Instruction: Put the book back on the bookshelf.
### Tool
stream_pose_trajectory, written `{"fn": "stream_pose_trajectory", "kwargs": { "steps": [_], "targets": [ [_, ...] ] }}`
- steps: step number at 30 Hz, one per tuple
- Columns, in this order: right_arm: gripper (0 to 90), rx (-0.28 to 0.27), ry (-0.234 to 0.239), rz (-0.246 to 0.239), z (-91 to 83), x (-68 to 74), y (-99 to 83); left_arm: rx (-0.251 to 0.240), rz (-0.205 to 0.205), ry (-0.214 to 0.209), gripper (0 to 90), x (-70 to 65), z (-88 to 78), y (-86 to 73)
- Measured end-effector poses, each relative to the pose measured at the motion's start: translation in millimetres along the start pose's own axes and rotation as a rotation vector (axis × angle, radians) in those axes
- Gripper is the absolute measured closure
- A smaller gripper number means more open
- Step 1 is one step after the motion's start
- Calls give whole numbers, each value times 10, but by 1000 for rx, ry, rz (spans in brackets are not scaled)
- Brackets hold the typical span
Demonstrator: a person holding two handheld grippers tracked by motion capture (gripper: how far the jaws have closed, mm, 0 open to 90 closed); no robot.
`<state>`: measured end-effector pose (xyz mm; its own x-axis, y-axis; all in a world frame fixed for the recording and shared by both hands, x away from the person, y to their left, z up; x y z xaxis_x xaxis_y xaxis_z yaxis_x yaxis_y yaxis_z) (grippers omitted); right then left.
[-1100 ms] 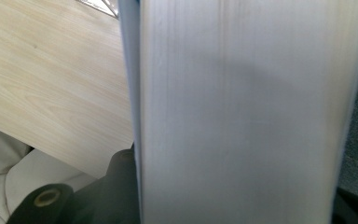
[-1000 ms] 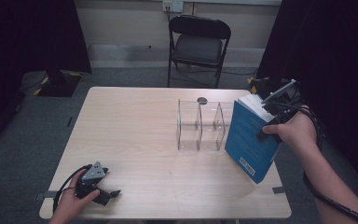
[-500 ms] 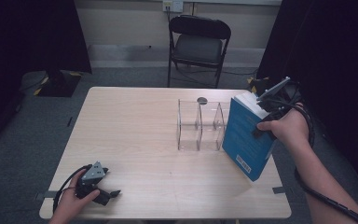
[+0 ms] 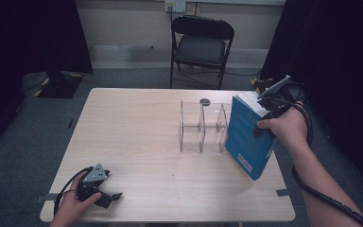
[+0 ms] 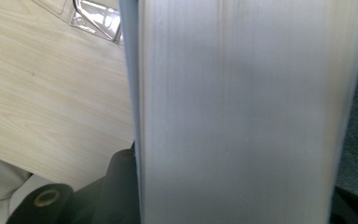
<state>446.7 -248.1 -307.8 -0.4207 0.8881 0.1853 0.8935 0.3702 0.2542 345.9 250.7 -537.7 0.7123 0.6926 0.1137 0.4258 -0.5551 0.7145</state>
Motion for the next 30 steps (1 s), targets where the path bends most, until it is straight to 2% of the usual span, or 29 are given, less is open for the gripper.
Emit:
{"fn": "stream_pose_trajectory", "kwargs": {
  "steps": [4,9,17,30],
  "targets": [
    [617,-3,-10,14,14,5,35,-1,1,0,0,1,0,0],
    [617,-36,-10,40,21,-13,83,-1,1,0,0,1,0,1],
    [616,-37,-15,44,35,-10,147,-1,0,1,0,0,0,0],
    [617,-72,-26,83,70,-38,266,-1,0,1,0,-1,0,0]
  ]
}}
Point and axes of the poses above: each handheld gripper's, and its own axes: z roughly forward along the jaws, y roughly out of its top, x roughly to its left, the point moved 5 cm from there along z, roughly forward along the jaws, and after that the axes turned 10 degrees about y, right-handed, at the moved point
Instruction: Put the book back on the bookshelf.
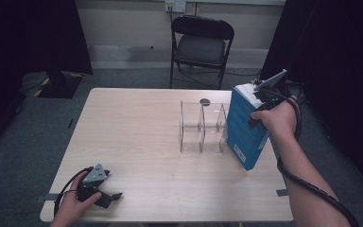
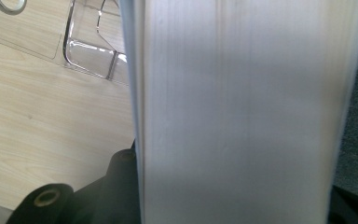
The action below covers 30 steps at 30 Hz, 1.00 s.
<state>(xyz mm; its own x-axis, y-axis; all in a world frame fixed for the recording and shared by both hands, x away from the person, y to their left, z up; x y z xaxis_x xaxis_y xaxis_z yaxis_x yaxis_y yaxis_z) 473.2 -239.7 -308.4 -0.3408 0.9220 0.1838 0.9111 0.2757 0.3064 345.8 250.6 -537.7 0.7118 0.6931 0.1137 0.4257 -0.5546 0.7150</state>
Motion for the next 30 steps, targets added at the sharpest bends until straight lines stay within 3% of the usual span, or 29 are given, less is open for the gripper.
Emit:
{"fn": "stream_pose_trajectory", "kwargs": {
  "steps": [14,30],
  "targets": [
    [617,-27,-22,21,66,-38,87,0,-1,1,0,-1,1,1],
    [616,-41,-11,30,127,-47,191,0,0,1,0,0,1,0]
  ]
}}
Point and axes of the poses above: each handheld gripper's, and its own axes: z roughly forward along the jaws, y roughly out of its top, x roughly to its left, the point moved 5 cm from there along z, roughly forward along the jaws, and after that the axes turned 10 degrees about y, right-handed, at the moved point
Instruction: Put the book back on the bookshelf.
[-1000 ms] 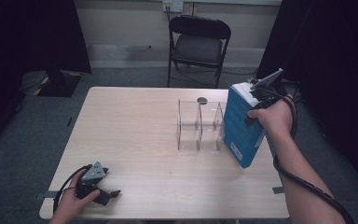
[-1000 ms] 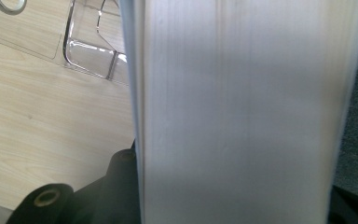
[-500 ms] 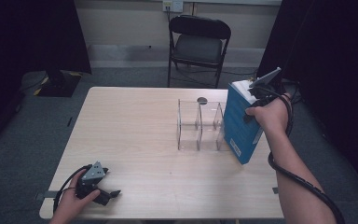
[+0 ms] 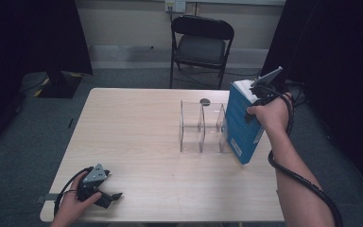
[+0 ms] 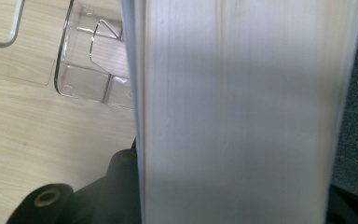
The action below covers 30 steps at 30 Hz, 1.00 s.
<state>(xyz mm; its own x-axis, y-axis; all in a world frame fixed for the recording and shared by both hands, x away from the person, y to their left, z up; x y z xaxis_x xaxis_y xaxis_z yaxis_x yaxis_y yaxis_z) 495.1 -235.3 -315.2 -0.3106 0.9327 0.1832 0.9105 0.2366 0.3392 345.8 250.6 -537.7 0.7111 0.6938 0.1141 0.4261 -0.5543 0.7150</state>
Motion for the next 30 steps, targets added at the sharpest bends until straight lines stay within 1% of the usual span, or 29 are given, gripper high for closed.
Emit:
{"fn": "stream_pose_trajectory", "kwargs": {
  "steps": [11,13,19,24,30],
  "targets": [
    [616,-16,-2,-2,66,4,67,0,8,4,0,8,-1,1],
    [616,-21,0,4,79,-8,75,0,8,4,0,7,-1,1],
    [616,-16,-3,-1,93,-15,94,0,8,4,0,8,-1,1],
    [616,-30,-5,9,100,-37,108,0,9,4,0,7,-1,1],
    [616,-44,-5,15,140,-28,124,0,8,4,0,7,-1,1]
  ]
}}
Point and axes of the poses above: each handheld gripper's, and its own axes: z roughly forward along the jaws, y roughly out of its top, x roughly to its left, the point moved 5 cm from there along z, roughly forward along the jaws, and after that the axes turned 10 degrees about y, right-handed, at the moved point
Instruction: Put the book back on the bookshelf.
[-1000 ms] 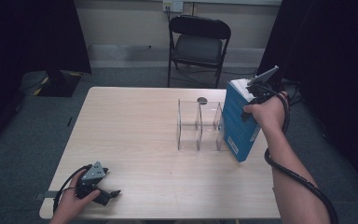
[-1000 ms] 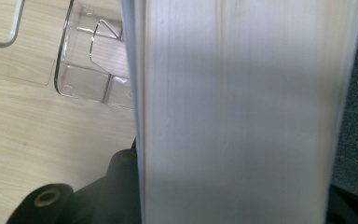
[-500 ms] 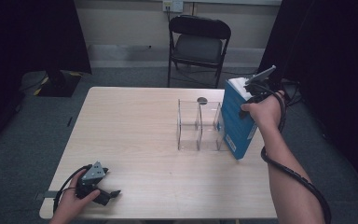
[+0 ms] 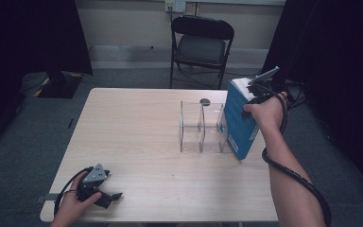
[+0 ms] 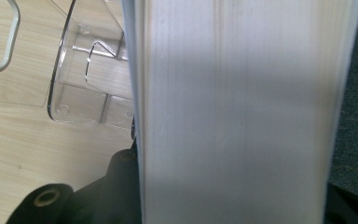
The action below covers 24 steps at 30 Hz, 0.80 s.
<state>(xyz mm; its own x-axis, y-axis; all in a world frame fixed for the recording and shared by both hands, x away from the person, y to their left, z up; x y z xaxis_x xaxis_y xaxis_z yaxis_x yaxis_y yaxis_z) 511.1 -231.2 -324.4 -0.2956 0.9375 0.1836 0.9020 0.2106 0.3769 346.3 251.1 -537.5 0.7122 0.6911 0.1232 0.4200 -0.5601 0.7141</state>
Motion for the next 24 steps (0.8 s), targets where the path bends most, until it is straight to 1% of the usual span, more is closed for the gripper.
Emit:
{"fn": "stream_pose_trajectory", "kwargs": {
  "steps": [6,7,9,11,13,14,17,19,22,24],
  "targets": [
    [615,-7,0,-3,48,20,22,1,2,0,0,1,-1,-1],
    [615,-10,3,3,53,15,26,0,0,0,0,0,0,0],
    [615,-12,0,-2,60,15,29,0,0,0,0,0,0,0],
    [615,-16,4,9,65,10,34,1,3,0,0,2,-1,-1],
    [615,-34,7,17,64,5,42,0,0,0,0,0,0,0],
    [614,-38,4,12,70,7,44,0,0,0,0,0,0,0],
    [614,-36,3,14,77,9,41,1,3,0,0,1,-1,-1],
    [614,-33,2,1,79,23,37,1,3,0,0,1,-1,-1],
    [612,-30,-3,-3,83,35,28,-1,0,0,0,-1,1,0],
    [612,-28,0,1,84,27,14,0,-1,1,0,-1,0,0]
  ]
}}
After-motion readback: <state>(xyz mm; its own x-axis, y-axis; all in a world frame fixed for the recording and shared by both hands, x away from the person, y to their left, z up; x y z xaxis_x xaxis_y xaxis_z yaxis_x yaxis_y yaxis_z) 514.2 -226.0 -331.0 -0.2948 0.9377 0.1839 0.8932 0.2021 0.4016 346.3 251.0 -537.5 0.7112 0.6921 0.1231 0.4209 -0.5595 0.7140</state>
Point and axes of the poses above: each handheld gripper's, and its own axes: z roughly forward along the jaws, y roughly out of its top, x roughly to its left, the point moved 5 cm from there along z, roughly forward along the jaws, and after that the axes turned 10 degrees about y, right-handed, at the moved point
